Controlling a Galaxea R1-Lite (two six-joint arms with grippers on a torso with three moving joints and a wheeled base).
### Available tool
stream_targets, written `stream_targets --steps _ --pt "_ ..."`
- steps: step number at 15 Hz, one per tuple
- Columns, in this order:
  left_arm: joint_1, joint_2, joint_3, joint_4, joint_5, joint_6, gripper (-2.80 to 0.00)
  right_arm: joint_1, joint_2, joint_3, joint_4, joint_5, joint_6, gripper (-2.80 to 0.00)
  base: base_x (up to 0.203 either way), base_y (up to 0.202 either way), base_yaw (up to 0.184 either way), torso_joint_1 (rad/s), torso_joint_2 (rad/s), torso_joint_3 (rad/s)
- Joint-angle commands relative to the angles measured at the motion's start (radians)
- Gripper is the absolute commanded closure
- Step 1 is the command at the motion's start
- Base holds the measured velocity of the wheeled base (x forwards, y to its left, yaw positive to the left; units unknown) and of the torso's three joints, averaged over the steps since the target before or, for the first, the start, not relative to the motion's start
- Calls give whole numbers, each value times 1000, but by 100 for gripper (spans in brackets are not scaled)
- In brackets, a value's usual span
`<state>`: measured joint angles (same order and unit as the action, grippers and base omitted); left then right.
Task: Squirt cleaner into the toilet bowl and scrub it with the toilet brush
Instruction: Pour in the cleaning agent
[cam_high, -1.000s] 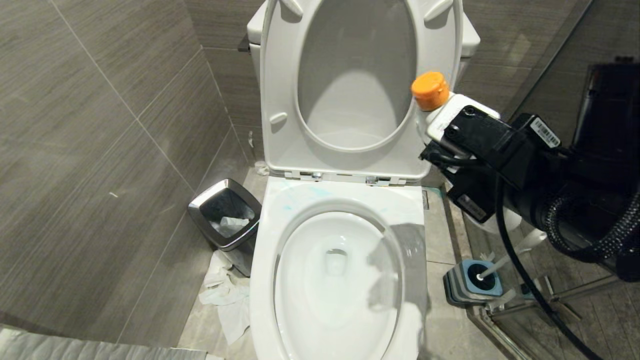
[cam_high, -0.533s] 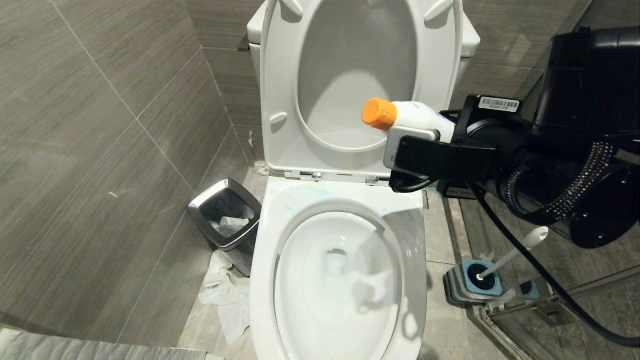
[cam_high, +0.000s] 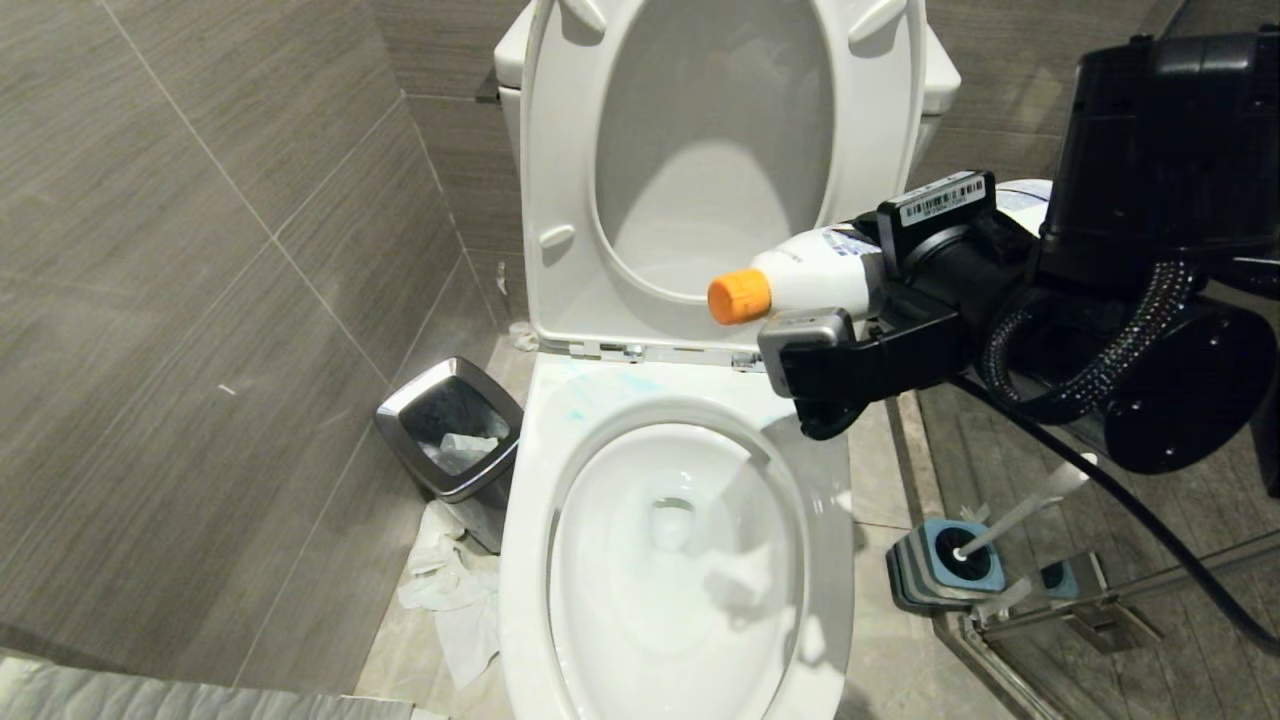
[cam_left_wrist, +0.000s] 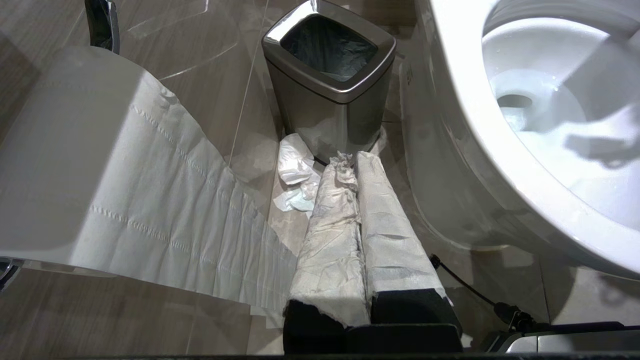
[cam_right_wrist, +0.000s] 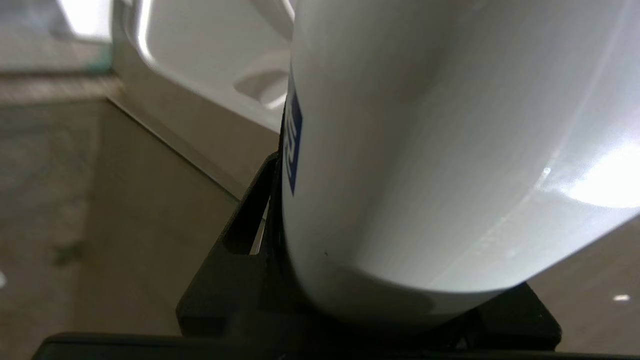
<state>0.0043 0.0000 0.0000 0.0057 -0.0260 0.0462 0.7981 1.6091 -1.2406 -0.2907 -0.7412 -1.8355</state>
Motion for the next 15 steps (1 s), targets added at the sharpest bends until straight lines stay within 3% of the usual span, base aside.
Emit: stream_targets --steps 1,7,11,15 --pt "0 2 2 0 0 0 0 1 -1 -17 -3 -15 -101 0 0 0 0 0 0 0" --pt "0 2 2 0 0 0 0 2 10 -77 -8 -20 -406 0 0 0 0 0 0 0" --pt "0 2 2 0 0 1 0 28 17 -98 -20 -16 -531 0 0 0 0 0 0 0" --pt "0 2 2 0 0 1 0 64 44 -96 -125 -18 -606 0 0 0 0 0 0 0"
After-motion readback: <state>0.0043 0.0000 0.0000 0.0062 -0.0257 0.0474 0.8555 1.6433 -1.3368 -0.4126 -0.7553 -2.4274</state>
